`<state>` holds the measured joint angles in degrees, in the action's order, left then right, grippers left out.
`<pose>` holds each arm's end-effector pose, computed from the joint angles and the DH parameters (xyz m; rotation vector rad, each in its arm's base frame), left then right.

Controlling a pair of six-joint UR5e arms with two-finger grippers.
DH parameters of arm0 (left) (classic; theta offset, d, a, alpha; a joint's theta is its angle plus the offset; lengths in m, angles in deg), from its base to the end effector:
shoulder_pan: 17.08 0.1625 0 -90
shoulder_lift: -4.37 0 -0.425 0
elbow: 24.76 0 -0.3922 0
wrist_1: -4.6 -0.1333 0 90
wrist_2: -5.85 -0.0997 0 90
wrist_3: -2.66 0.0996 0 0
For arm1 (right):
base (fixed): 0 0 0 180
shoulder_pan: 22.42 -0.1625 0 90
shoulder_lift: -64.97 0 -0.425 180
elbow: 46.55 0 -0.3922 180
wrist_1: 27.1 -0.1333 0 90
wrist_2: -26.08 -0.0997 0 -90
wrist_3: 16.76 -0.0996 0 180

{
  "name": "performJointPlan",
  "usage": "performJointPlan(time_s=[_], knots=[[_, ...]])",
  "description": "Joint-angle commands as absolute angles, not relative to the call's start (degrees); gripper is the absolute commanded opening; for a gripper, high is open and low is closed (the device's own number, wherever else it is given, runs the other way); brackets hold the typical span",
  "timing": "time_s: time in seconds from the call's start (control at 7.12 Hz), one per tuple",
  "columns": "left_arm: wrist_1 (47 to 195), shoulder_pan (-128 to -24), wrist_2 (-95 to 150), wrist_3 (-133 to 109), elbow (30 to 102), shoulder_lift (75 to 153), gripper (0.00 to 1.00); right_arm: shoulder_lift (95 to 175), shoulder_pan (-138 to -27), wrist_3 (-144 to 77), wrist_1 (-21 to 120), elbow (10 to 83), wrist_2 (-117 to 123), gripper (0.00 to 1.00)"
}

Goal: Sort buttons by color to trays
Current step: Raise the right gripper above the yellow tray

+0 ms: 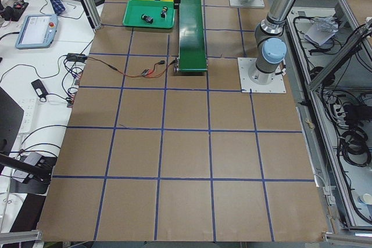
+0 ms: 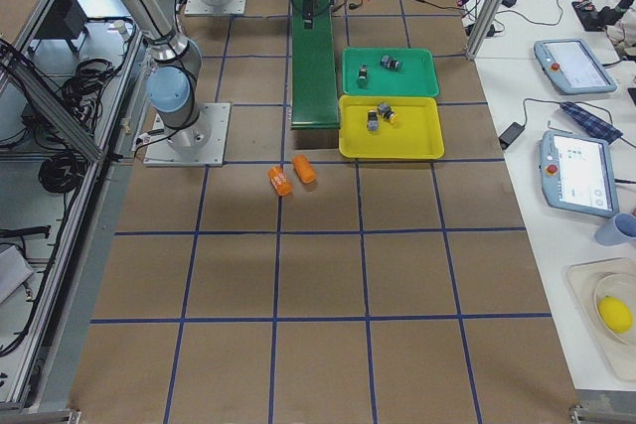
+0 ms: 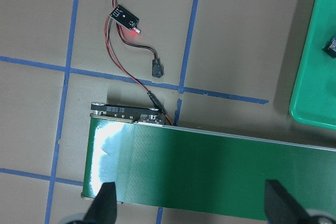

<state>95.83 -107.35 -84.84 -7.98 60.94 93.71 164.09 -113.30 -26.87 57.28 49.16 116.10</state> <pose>-0.1344 -0.4912 0.5285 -0.2838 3.1212 -0.1034 0.1397 -0.4178 0.5021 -0.2524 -3.1268 -0.0602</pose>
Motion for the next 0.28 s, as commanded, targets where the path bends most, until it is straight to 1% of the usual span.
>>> performJointPlan(time_s=[0.0,0.14], knots=[[95.83,-107.43,-84.85,-7.98,60.94,93.66,1.00,164.20,-113.30,-26.87,57.36,49.25,115.90,1.00],[95.83,-107.43,-84.85,-7.98,60.94,93.66,1.00,164.11,-113.30,-26.79,57.45,49.25,116.08,1.00]])
